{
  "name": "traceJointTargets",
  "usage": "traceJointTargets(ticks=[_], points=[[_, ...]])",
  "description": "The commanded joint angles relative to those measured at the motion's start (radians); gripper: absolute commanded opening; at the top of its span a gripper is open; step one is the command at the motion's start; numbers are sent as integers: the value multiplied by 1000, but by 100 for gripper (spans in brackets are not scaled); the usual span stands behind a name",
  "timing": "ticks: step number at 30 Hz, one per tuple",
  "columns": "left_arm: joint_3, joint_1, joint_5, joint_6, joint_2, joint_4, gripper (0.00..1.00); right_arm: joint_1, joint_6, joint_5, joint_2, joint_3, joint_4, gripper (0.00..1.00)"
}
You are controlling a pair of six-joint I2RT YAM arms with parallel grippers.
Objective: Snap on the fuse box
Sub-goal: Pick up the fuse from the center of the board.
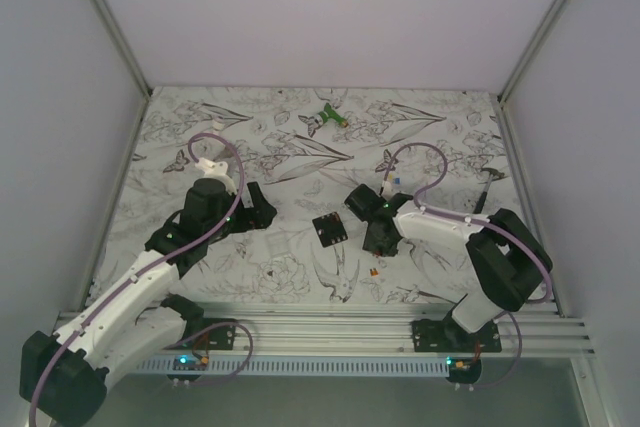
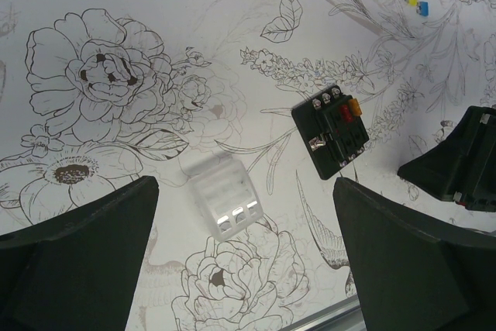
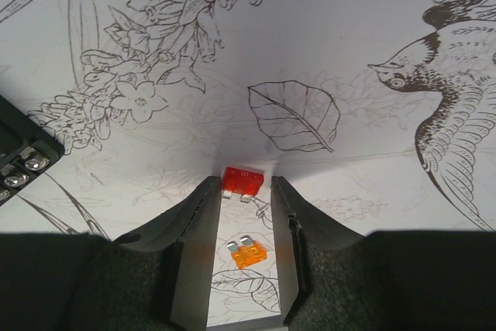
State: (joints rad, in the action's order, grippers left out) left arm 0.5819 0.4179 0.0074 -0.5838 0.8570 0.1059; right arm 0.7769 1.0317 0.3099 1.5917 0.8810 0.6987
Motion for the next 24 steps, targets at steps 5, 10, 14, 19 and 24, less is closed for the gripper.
traceJointTargets(ticks=[5,10,14,19,24], points=[[2,-7,12,-2,-5,10,100,-21,-47,21,-15,-5,-23,38],[1,-7,12,-1,-6,10,100,-34,-66,14,19,-1,-26,38],[1,-7,11,-2,-6,11,100,-38,-57,-20,32,-13,-31,37],[1,-7,13,-1,-6,11,100,-38,-51,-47,33,-13,-37,34],[2,-6,21,-6,-6,10,100,-37,-54,-72,27,-16,-51,27]])
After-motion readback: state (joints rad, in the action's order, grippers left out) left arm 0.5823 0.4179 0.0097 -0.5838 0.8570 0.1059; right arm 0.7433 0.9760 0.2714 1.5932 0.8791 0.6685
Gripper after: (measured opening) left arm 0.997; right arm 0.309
